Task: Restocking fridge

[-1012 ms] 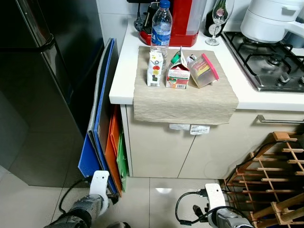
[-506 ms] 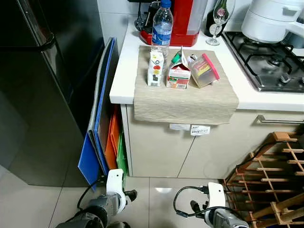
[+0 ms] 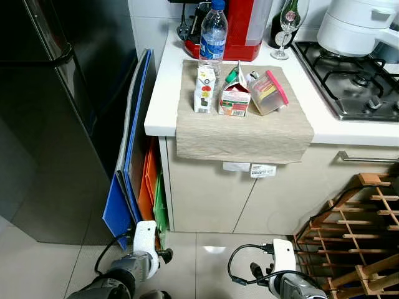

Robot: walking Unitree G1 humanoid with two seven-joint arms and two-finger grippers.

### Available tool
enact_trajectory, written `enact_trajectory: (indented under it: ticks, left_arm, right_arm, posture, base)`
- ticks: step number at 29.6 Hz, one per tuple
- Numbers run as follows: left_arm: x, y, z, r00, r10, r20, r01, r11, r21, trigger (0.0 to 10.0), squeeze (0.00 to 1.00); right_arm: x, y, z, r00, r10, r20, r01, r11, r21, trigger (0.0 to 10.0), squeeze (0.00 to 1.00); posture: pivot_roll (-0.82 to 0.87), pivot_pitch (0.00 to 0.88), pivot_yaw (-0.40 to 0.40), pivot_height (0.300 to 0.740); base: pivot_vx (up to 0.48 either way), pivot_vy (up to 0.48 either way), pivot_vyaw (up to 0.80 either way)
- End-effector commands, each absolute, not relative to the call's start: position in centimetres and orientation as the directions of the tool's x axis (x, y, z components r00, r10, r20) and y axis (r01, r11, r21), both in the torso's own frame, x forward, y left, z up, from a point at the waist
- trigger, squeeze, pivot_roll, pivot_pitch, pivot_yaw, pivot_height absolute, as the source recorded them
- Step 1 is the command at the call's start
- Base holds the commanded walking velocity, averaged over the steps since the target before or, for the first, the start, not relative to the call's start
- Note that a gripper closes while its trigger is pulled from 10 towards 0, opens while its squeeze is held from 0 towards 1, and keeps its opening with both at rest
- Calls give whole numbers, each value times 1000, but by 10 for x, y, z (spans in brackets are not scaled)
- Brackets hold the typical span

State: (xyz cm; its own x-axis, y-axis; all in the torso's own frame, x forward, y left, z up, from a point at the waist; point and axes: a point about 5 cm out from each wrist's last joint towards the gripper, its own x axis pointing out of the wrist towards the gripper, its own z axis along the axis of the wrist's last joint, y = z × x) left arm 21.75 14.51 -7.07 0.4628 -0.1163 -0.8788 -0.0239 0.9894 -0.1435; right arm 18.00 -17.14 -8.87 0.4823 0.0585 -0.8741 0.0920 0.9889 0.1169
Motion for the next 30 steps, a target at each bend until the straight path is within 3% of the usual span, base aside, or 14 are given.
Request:
enact_trajectory:
  ticks: [1,11,17,30]
  left_arm:
    - [219,142,-70,471,-111,-875,-8,992,-129,10000,0]
    - [211,141,-75,461,-107,-881,8,993,-116,10000,0]
    - [207,150,-77,458,-88,-885,15,996,-91,10000,0]
    - [207,167,-76,453,-70,-889,24,997,-66,10000,0]
  right_arm:
    - [184,-175,-87,493,52,-868,77,992,103,10000,0]
    - [185,-175,-86,490,50,-871,60,994,91,10000,0]
    - [187,-178,-85,499,6,-867,34,999,26,10000,0]
    - [186,-175,-86,476,40,-878,2,999,47,10000,0]
  posture:
    - [-41,0,-8,740]
    - [-34,0,-2,740]
    - [-31,0,-2,740]
    - [-23,0,-7,740]
  base:
    - [0,0,0]
    - [0,0,0]
    - [0,0,0]
    - [0,0,0]
